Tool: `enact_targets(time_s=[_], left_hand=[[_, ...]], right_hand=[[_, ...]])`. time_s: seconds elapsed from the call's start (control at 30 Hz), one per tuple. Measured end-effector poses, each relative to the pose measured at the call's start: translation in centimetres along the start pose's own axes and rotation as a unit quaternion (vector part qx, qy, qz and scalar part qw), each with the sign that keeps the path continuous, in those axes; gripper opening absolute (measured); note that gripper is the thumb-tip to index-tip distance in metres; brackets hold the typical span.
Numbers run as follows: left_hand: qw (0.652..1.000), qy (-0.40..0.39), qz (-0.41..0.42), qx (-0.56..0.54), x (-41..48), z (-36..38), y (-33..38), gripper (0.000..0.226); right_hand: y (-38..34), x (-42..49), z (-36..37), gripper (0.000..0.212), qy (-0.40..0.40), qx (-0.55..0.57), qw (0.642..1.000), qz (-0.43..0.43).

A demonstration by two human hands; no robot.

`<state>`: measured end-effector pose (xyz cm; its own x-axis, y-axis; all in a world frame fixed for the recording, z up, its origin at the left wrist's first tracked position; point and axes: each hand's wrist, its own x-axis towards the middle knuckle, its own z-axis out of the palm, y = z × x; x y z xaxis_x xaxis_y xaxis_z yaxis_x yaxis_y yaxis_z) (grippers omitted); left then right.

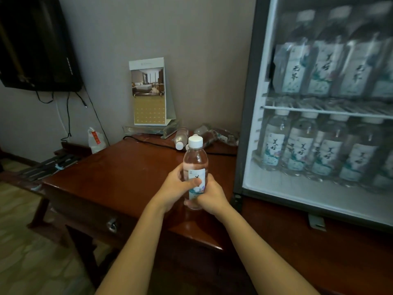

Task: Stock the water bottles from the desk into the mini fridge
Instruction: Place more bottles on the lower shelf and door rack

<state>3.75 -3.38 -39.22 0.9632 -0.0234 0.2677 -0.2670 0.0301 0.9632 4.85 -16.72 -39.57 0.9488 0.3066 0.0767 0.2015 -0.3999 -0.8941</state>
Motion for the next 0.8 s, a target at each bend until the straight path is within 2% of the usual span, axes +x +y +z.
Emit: enact_targets(time_s=[0.2,0.33,0.5,0.67,0.8], left_hand=[[0.994,-0.086,0.001,0.060,-5.5,2.8,2.4,0.051],[0.984,-0.153,0.005,0.092,-7.6,7.4,3.9,0.051],[0.965,-0.243,0.006,0.100,-8.5,16.6,4.0,0.042],[0.929,-0.359,0.026,0.079,-10.7,26.4,5.1,0.041],[0.876,-0.462,0.111,0.085,-14.0,33.2,7.5,0.049]], right_hand=[[0.7,-8.1,-2.0,0.075,0.013,-0.050,0.998,-0.028],[1.9,-13.7,-5.5,0.072,0.061,-0.063,0.996,-0.016],[4.4,-20.7,-11.7,0.071,0.148,-0.045,0.987,0.031],[6.6,-29.4,-17.4,0.065,0.252,-0.036,0.965,0.062],[6.9,-36.9,-20.6,0.072,0.347,-0.013,0.936,0.050]])
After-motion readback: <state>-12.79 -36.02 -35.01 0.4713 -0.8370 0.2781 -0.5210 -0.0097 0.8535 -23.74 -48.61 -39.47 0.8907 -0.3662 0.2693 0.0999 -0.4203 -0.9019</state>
